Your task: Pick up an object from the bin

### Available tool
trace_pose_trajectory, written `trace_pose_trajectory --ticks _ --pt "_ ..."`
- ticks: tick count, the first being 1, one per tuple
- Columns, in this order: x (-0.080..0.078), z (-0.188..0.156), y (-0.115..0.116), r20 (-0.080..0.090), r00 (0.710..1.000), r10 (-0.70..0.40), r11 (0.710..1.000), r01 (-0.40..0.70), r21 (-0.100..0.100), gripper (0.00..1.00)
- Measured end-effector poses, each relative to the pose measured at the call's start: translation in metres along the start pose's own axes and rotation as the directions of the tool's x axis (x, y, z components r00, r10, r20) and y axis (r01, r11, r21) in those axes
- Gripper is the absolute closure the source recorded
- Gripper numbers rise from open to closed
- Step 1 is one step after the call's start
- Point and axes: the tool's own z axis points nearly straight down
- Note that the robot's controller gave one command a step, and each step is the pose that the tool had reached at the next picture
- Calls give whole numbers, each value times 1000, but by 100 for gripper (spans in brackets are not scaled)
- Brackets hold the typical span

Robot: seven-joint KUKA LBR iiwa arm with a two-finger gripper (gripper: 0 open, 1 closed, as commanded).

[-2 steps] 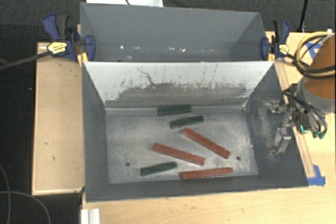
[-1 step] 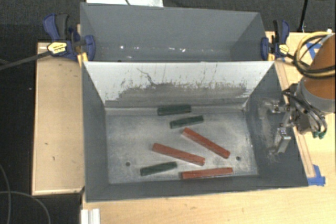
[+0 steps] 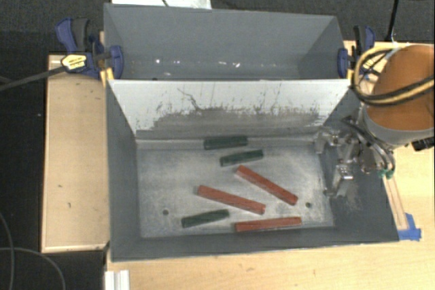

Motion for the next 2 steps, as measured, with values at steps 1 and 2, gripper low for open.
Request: trace_pose_trajectory --ticks 1,2 --pt "-6 23 -3 -3 993 120 993 -120 -1 0" --pt "4 83 18 4 966 257 966 -257 0 0"
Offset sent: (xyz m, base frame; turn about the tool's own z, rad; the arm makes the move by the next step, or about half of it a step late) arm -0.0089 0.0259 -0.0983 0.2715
